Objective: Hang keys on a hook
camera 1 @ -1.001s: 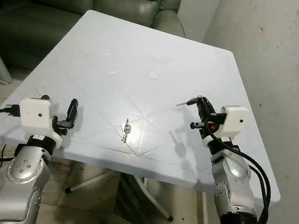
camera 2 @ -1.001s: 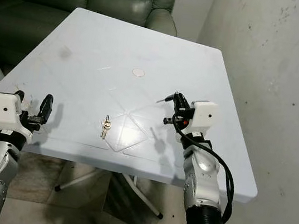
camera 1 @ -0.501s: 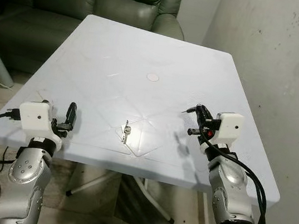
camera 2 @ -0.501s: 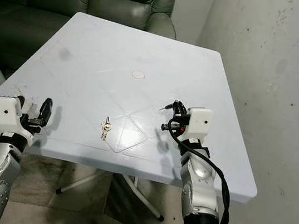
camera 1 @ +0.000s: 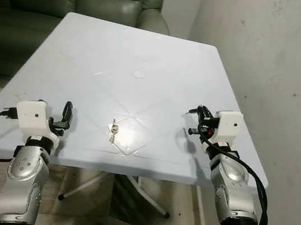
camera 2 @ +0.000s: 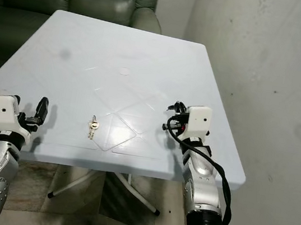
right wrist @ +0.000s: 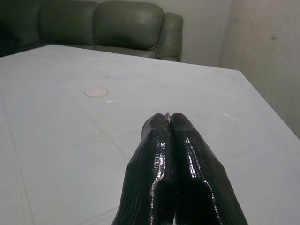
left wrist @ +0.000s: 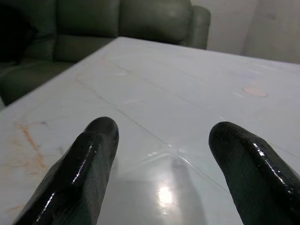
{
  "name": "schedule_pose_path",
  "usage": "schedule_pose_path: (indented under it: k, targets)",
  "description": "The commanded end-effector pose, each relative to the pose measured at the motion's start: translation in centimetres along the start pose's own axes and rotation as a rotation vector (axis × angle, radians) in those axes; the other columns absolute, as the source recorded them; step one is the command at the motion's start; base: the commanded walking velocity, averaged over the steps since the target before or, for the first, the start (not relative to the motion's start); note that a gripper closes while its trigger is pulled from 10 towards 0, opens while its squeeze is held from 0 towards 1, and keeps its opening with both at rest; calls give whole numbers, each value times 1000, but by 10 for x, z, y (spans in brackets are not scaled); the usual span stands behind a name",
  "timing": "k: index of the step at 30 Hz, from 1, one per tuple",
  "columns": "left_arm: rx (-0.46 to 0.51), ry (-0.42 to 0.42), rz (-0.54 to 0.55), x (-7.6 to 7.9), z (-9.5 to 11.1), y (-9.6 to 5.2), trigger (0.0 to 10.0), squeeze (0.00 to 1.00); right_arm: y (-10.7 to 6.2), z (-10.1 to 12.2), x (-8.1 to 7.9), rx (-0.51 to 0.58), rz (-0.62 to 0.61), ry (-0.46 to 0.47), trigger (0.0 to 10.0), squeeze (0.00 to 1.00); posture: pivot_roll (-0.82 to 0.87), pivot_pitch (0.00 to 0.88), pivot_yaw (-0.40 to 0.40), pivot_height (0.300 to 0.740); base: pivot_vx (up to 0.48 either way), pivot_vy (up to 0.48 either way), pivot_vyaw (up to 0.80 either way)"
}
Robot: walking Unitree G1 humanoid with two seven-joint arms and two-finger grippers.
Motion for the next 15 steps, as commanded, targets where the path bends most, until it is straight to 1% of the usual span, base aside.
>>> schedule_pose_path:
  k: [1, 5, 6, 9, 13, 15]
  targets:
    - [-6, 2, 15, -2, 1, 2, 10000, 0, 3, 4, 0, 4, -1, -11, 10000, 0, -27, 0, -61, 728, 0, 0, -763]
    - [0, 2, 17, -2, 3, 4, 10000, 0, 3, 4, 0, 1, -2, -11, 10000, 0, -27, 0, -61, 728, 0, 0, -763]
    - [-3, -14, 11, -2, 2, 5, 10000, 0, 3, 3, 0, -1, -1, -11, 10000, 0, -30, 0, -59, 728, 0, 0, -763]
    - [-6, -8, 7, -1, 3, 5, 10000, 0, 3, 3, 0, -2, -1, -11, 10000, 0, -30, 0, -59, 728, 0, 296, -763]
    - [-3, -7, 11, -1, 3, 7, 10000, 0, 3, 3, 0, -4, 1, -14, 10000, 0, -31, 0, -61, 728, 0, 480, -763]
    - [-5, -4, 22, -2, 3, 7, 10000, 0, 3, 2, 1, -7, 3, -16, 10000, 0, -28, 0, -63, 728, 0, 371, -763]
Point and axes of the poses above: a point about 5 cm out from each wrist's last joint towards the gripper, its own y axis pointing out of the wrist towards the gripper, its own z axis along the axis of the wrist's last joint, x = y × z, the point moved 1 cm from there along y, pointing out of the wrist towards the gripper, and after that the axes turned 2 degrees about -y, right-handed, at the moved point
